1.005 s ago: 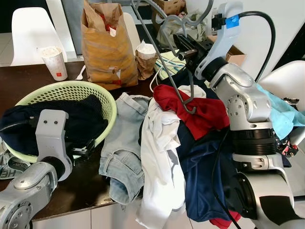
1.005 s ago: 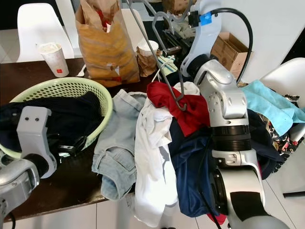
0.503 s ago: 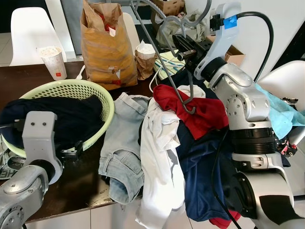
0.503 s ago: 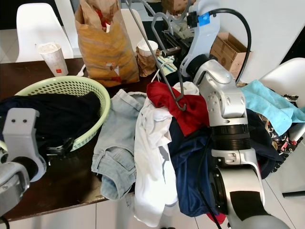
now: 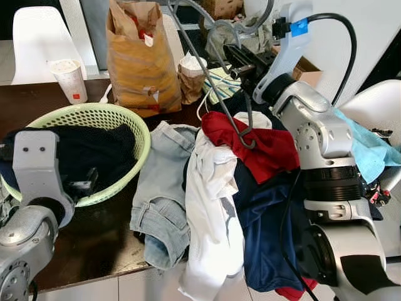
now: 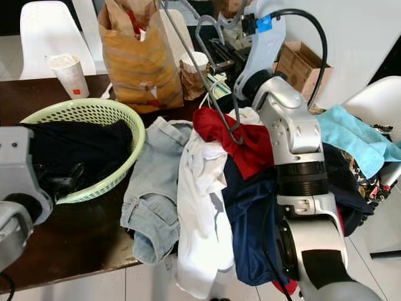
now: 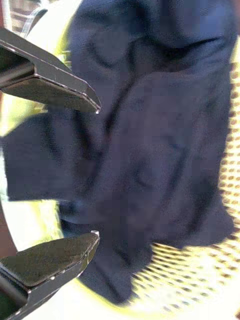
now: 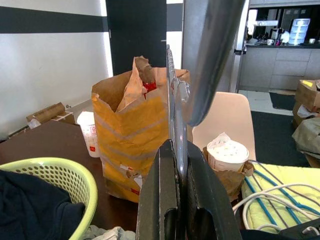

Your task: Hang hanger

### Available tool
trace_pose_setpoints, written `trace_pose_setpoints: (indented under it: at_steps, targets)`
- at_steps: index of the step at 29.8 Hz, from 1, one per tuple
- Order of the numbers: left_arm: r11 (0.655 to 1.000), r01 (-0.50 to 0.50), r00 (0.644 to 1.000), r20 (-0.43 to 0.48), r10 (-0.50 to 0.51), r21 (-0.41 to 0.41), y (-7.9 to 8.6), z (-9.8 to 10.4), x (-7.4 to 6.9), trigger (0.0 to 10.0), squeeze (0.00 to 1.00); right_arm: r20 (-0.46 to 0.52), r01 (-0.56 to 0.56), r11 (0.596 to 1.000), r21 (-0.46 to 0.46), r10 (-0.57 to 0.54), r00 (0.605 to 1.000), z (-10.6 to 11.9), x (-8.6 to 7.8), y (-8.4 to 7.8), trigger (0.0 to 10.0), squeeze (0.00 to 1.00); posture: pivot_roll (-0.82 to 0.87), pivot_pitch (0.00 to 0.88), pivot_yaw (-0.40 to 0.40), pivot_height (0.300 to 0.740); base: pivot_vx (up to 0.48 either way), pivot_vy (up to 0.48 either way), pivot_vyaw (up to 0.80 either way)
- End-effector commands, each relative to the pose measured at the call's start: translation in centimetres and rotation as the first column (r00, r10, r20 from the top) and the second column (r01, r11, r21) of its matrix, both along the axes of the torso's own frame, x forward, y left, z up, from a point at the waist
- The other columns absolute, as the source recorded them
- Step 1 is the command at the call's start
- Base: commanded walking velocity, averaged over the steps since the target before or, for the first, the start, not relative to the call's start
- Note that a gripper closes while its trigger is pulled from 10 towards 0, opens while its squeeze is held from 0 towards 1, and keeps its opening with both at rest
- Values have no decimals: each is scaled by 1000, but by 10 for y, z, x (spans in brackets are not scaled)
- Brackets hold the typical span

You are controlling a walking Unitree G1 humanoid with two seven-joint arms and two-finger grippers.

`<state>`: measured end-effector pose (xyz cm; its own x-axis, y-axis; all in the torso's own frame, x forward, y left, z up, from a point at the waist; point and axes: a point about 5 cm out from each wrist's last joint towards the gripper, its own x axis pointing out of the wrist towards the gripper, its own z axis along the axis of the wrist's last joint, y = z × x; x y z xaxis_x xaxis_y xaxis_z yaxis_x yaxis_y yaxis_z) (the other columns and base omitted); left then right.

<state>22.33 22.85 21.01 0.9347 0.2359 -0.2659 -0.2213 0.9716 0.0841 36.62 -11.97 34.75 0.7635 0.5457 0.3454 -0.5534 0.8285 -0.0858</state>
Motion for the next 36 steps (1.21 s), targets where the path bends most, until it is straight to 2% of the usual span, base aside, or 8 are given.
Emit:
trace_pose_setpoints:
  at_steps: [1,8,9,11,12,26,32,36]
  targets:
    - [1000,3,999,-49,-4,-20,-2,-7,-4,10000,0,20,-3,1000,4,3,1000,6,0,-1,10000,0,49,164,-60,740,0,0,0]
    - [999,15,997,-81,-18,-32,-5,-10,-6,10000,0,21,-6,1000,-2,6,1000,6,0,0,10000,0,50,161,-60,740,0,0,0]
    - [999,19,996,-83,-22,-31,-5,-11,-6,1843,0,22,-6,1000,-2,6,1000,6,-1,1,10000,0,48,158,-57,740,0,0,0]
    - [999,21,996,-83,-24,-31,-5,-11,-6,1843,0,22,-6,1000,-2,6,1000,6,-1,1,10000,0,48,158,-57,740,0,0,0]
    - [999,24,996,-81,-27,-35,-5,-12,-6,0,0,23,-6,1000,-2,6,1000,6,-1,1,10000,0,48,158,-57,740,0,0,0]
    - [997,51,998,-40,-53,-51,-9,-2,-1,0,0,28,5,1000,2,-5,1000,6,-1,-2,10000,0,43,149,-49,740,0,0,0]
    - [992,116,970,208,-123,44,-3,46,13,0,0,30,6,1000,0,-6,1000,6,0,-1,10000,0,42,135,-49,740,0,0,0]
    - [973,193,852,470,-230,126,2,112,18,0,0,33,5,1000,1,-5,999,6,0,0,10000,0,42,127,-49,740,0,0,0]
